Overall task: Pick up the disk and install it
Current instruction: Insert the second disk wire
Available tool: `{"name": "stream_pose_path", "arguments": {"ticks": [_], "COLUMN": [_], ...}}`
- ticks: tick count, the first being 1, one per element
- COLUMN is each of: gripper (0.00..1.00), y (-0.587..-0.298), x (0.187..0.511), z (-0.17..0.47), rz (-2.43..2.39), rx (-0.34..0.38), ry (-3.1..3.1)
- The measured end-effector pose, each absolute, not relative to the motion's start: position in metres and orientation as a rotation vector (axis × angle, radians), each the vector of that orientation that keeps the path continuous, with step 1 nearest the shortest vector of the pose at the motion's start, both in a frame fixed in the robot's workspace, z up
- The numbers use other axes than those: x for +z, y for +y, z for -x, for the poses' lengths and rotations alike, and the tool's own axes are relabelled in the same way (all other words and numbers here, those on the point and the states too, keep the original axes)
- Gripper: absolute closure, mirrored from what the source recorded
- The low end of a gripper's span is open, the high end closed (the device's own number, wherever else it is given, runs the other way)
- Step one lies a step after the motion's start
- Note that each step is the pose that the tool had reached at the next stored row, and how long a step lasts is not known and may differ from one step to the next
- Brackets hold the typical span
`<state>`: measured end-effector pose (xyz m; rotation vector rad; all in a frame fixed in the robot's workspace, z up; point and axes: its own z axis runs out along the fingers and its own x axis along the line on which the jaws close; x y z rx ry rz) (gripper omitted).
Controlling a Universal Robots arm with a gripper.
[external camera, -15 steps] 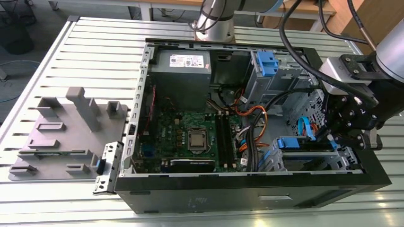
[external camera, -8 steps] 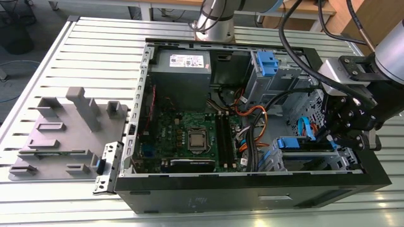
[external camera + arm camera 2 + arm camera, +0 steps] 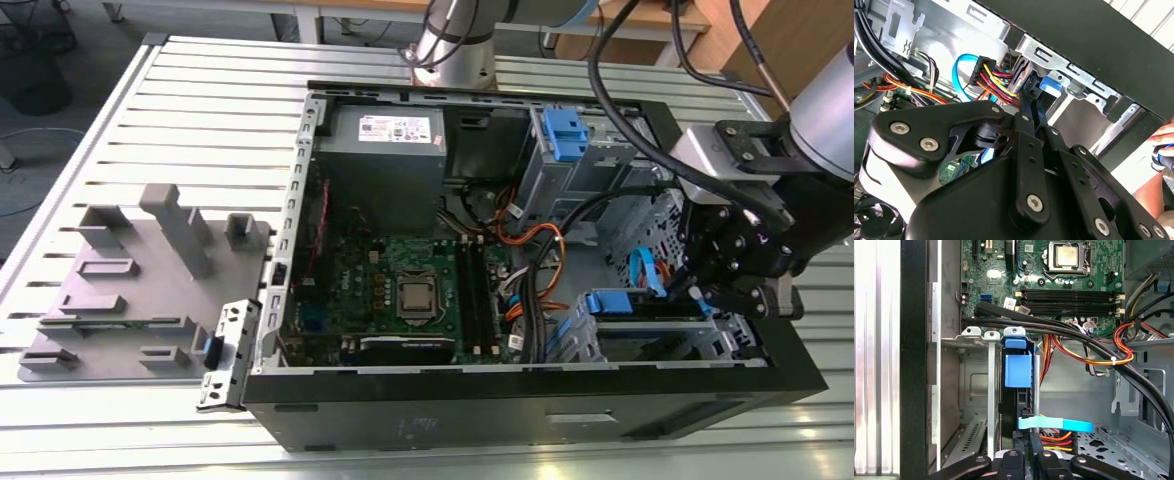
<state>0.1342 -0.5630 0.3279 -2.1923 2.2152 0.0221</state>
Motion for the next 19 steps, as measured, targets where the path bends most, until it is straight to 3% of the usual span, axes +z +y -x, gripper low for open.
{"name": "stream_pose_path", "arguments": {"ticks": [5, 8, 19], "gripper": [0.83, 0.7, 0.7], "y": [-0.563, -0.563, -0.563], "x": [0.327, 0.328, 0.341], "z": [-0.134, -0.134, -0.134], "rz": [2.192, 2.192, 2.192], "rx": [0.023, 0.022, 0.022], "ry": [2.215, 2.215, 2.215]}}
